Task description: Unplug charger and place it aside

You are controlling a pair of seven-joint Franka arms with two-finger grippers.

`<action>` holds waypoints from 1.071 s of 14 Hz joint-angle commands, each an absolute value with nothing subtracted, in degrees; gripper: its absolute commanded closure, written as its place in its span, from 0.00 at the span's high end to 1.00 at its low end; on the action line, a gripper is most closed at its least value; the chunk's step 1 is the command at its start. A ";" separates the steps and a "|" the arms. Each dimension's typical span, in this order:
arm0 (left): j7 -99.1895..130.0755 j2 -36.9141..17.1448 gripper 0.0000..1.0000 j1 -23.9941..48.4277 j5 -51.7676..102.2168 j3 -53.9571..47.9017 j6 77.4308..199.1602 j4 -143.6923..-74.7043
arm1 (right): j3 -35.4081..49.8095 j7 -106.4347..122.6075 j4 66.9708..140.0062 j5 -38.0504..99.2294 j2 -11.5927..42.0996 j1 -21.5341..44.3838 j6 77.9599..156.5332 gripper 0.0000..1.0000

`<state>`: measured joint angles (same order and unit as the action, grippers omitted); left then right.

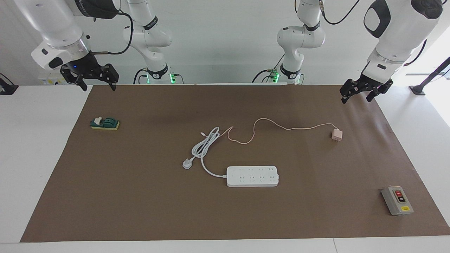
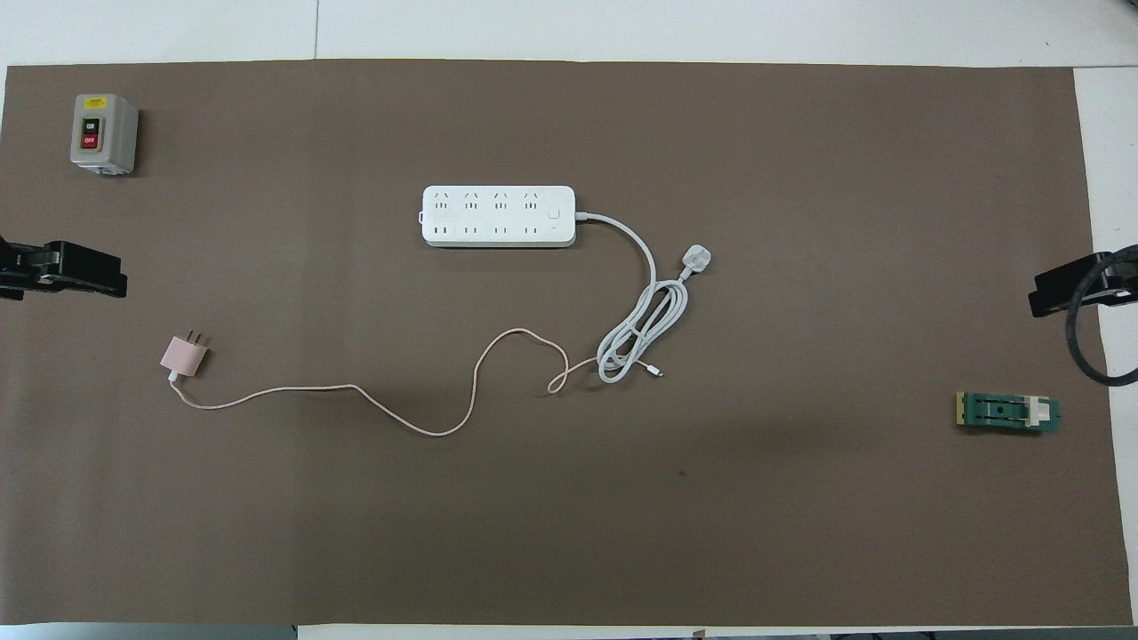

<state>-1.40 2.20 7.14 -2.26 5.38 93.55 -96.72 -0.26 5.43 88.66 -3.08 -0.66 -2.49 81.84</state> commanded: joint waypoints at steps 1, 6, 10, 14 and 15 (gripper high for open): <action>-4.65 2.64 1.00 8.08 -0.97 5.71 91.85 -96.33 | 0.62 4.66 89.47 -1.76 -1.49 -3.78 82.62 1.00; -4.31 2.46 1.00 8.26 -0.26 5.71 88.77 -95.71 | 0.53 4.75 89.47 -1.85 -1.58 -3.69 82.71 1.00; -4.13 2.02 1.00 8.26 0.00 5.71 88.68 -95.62 | 0.44 4.83 89.47 -1.85 -1.58 -3.69 82.62 1.00; -3.16 1.85 1.00 8.26 0.00 5.89 88.33 -95.01 | 0.53 4.83 89.65 -1.85 -1.58 -3.69 82.53 1.00; -3.16 1.85 1.00 8.26 0.00 5.89 88.24 -95.01 | 0.53 4.83 89.74 -1.85 -1.67 -3.69 82.36 1.00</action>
<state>-3.48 2.20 7.41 -0.53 5.10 90.09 -96.51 -0.27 5.43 88.63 -3.03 -0.72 -2.58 81.89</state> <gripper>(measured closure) 0.000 0.000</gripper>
